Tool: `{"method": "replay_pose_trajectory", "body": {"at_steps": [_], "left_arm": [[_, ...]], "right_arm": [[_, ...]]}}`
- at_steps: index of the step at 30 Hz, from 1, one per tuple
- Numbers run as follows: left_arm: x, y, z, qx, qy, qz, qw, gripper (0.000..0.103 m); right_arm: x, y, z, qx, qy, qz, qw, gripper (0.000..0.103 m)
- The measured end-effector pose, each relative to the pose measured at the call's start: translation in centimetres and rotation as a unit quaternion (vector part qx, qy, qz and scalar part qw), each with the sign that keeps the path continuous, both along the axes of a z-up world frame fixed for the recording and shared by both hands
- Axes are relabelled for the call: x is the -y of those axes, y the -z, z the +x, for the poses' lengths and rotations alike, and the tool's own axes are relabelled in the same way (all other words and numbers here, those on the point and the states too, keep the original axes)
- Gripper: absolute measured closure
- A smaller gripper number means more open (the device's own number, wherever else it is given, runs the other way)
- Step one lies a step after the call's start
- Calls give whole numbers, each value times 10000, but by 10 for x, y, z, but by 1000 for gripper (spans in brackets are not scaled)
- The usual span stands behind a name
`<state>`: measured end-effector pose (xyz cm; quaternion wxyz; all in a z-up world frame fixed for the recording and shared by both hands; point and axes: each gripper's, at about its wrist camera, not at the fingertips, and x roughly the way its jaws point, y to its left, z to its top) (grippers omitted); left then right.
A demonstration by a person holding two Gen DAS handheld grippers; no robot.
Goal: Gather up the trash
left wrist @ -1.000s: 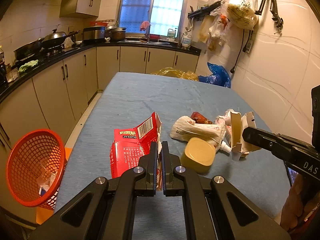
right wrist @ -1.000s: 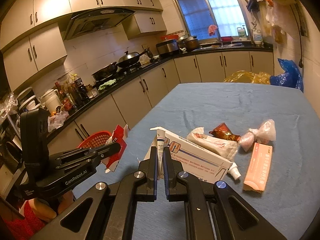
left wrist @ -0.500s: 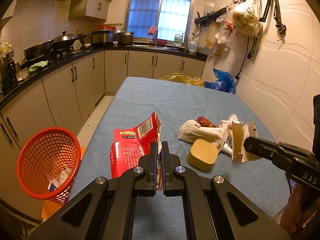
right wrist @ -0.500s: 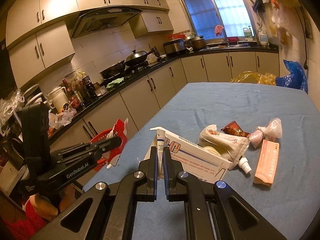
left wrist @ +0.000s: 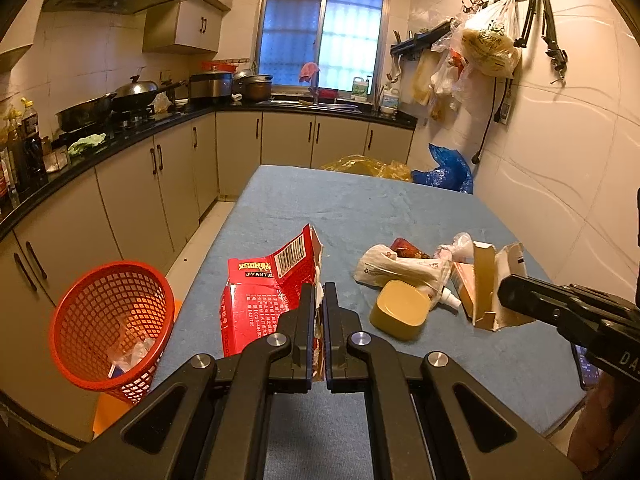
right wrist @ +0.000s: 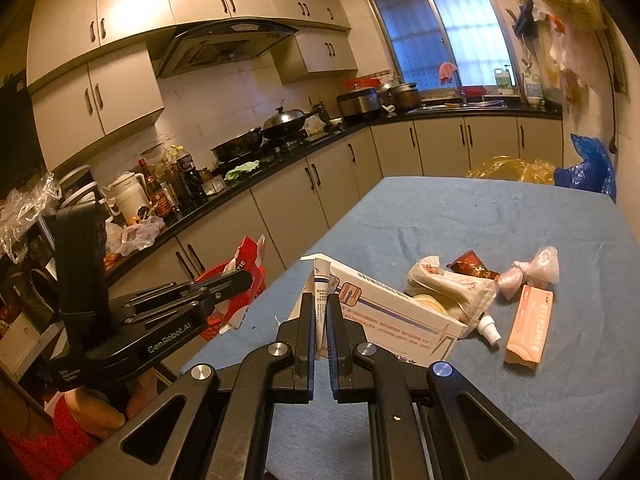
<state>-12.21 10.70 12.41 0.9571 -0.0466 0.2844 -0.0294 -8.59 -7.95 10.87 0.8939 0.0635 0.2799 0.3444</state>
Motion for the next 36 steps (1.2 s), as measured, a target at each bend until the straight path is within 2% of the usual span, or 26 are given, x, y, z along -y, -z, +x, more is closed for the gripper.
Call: {"method": "replay_pose_trajectory", "body": {"at_steps": [15,24,36], "left_arm": [[-9,16,20,-184,-219,186,9994,100],[-22,19,24,-223,-421,76,9988,100],[-77,8,15,-164,-894,-107,9958,100]], "right_arm": [[-12,10,21,-191,-135,95,9997,97],[-23,14,34,-427,-279,12,9987,97],[-65,-1,56,-561,-766,131,9954,97]]}}
